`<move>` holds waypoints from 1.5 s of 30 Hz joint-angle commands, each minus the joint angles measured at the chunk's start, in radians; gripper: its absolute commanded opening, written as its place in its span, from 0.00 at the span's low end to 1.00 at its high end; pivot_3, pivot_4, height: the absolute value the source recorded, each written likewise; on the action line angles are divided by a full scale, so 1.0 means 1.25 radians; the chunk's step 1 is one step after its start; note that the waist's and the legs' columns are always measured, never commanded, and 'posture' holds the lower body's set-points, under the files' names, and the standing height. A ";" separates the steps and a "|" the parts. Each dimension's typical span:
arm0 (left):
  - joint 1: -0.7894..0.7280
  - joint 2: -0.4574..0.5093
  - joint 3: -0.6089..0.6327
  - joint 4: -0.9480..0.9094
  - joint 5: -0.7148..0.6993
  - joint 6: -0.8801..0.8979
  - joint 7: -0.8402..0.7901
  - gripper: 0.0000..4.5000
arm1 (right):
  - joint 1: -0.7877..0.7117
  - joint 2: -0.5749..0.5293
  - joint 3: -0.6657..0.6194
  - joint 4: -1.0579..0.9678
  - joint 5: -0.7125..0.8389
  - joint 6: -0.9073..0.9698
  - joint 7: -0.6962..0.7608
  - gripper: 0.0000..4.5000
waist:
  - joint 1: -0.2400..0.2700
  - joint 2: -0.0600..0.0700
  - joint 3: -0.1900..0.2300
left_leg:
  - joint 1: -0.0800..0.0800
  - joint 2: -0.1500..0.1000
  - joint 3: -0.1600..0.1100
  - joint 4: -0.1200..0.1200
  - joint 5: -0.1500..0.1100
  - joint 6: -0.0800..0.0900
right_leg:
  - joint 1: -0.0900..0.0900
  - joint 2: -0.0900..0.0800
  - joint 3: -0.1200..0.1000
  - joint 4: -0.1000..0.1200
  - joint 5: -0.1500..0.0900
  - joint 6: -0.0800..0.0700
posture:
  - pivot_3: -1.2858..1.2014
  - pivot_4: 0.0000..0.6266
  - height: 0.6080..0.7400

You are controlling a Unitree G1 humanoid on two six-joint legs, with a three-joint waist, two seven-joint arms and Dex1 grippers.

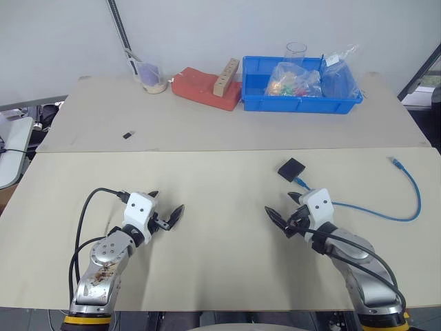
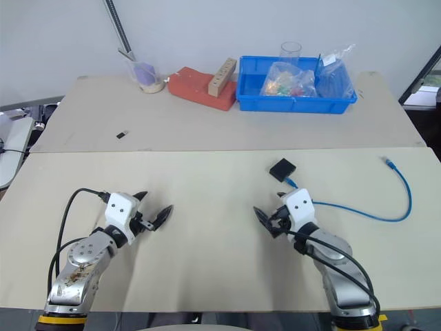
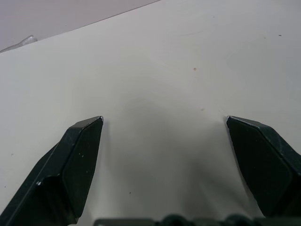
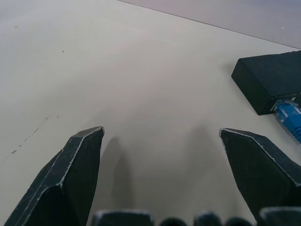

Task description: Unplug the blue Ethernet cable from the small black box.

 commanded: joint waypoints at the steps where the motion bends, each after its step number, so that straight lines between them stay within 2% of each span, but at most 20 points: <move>1: -0.002 0.008 0.014 -0.032 -0.026 0.006 -0.015 0.99 | 0.005 -0.011 -0.023 -0.040 0.012 -0.016 0.004 0.97 | 0.000 0.000 0.000 | 0.000 0.000 0.000 0.000 0.000 0.000 | 0.000 0.000 0.000 0.000 0.000 0.000 | 0.52 0.24 1.00; 5: -0.031 0.043 0.012 -0.063 -0.119 0.051 -0.123 0.99 | 0.040 -0.072 -0.081 -0.128 0.060 0.045 0.041 0.97 | 0.003 0.000 0.000 | -0.001 0.000 0.000 0.000 0.000 0.000 | 0.000 0.000 0.000 0.000 0.000 0.000 | 0.52 0.24 1.00; 9: -0.103 0.130 -0.041 -0.130 -0.201 0.114 -0.274 0.99 | 0.015 -0.165 -0.147 -0.121 0.102 0.091 0.091 0.97 | 0.003 0.000 0.000 | -0.001 0.000 0.000 0.002 0.000 0.000 | 0.001 0.000 -0.001 0.000 0.000 0.000 | 0.52 0.24 1.00; 13: -0.225 0.163 -0.097 -0.130 -0.232 0.131 -0.370 0.99 | -0.081 -0.235 -0.145 0.005 0.093 0.089 0.137 0.97 | -0.002 0.000 0.000 | 0.002 -0.001 0.000 0.002 0.000 0.000 | 0.005 0.000 -0.001 -0.002 0.000 0.000 | 0.52 0.24 1.00; 18: -0.337 0.138 -0.149 -0.115 -0.230 0.102 -0.419 0.99 | -0.242 -0.252 -0.078 0.236 0.076 0.031 0.231 0.97 | -0.010 -0.001 0.001 | 0.003 0.000 0.001 0.002 0.000 0.001 | 0.006 0.001 -0.001 -0.005 0.000 0.000 | 0.52 0.24 1.00; 22: -0.348 0.133 -0.155 -0.114 -0.218 0.091 -0.422 0.99 | -0.330 -0.254 -0.032 0.387 0.067 0.007 0.311 0.97 | -0.015 0.000 0.001 | 0.002 0.000 0.001 0.002 0.000 0.001 | 0.007 0.001 -0.001 -0.005 0.000 0.000 | 0.52 0.24 1.00; 29: -0.312 0.160 -0.136 -0.151 -0.224 0.104 -0.412 0.99 | -0.401 -0.249 0.011 0.547 0.015 -0.051 0.346 0.97 | -0.016 0.000 0.001 | 0.002 0.000 0.001 0.004 0.000 0.001 | 0.007 0.000 0.000 -0.005 0.000 0.000 | 0.52 0.24 1.00; 31: -0.301 0.164 -0.131 -0.164 -0.225 0.108 -0.404 1.00 | -0.410 -0.233 0.007 0.567 0.021 -0.058 0.349 0.85 | -0.017 0.000 0.001 | 0.002 0.000 0.000 0.004 0.000 0.001 | 0.007 0.001 -0.001 -0.005 0.000 0.000 | 0.52 0.24 1.00; 32: -0.297 0.166 -0.132 -0.168 -0.224 0.107 -0.402 1.00 | -0.414 -0.228 0.009 0.576 0.021 -0.066 0.353 0.83 | -0.017 0.000 0.001 | 0.003 0.000 0.000 0.004 0.000 0.001 | 0.008 0.001 -0.001 -0.005 0.000 0.000 | 0.52 0.24 1.00; 33: -0.295 0.166 -0.133 -0.171 -0.223 0.108 -0.399 1.00 | -0.418 -0.225 0.012 0.585 0.019 -0.074 0.358 0.71 | -0.018 0.000 0.001 | 0.003 0.000 0.000 0.004 0.000 0.001 | 0.008 0.001 -0.001 -0.005 0.000 0.000 | 0.52 0.24 1.00; 35: -0.295 0.166 -0.134 -0.174 -0.224 0.110 -0.394 1.00 | -0.427 -0.217 0.013 0.606 0.010 -0.096 0.353 0.54 | -0.019 0.000 0.001 | 0.004 0.000 0.000 0.004 0.000 0.001 | 0.009 0.001 -0.001 -0.005 0.000 0.000 | 0.52 0.24 1.00; 42: -0.286 0.153 -0.129 -0.178 -0.250 0.141 -0.371 1.00 | -0.427 -0.219 0.004 0.600 0.010 -0.184 0.386 0.02 | -0.019 0.000 0.001 | 0.004 0.000 0.000 0.004 0.000 0.001 | 0.009 0.001 -0.001 -0.005 0.000 0.000 | 0.52 0.24 1.00; 44: -0.301 0.142 -0.106 -0.164 -0.295 0.198 -0.351 1.00 | -0.433 -0.221 -0.005 0.572 0.002 -0.248 0.382 0.01 | -0.019 0.000 0.001 | 0.004 0.000 0.000 0.004 0.000 0.001 | 0.009 0.001 -0.001 -0.005 0.000 0.000 | 0.52 0.24 1.00; 45: -0.315 0.128 -0.081 -0.151 -0.354 0.260 -0.329 1.00 | -0.438 -0.227 -0.001 0.548 -0.017 -0.300 0.377 0.01 | -0.019 0.000 0.001 | 0.003 0.000 0.000 0.004 0.000 0.001 | 0.009 0.000 -0.001 -0.005 0.000 0.000 | 0.52 0.24 1.00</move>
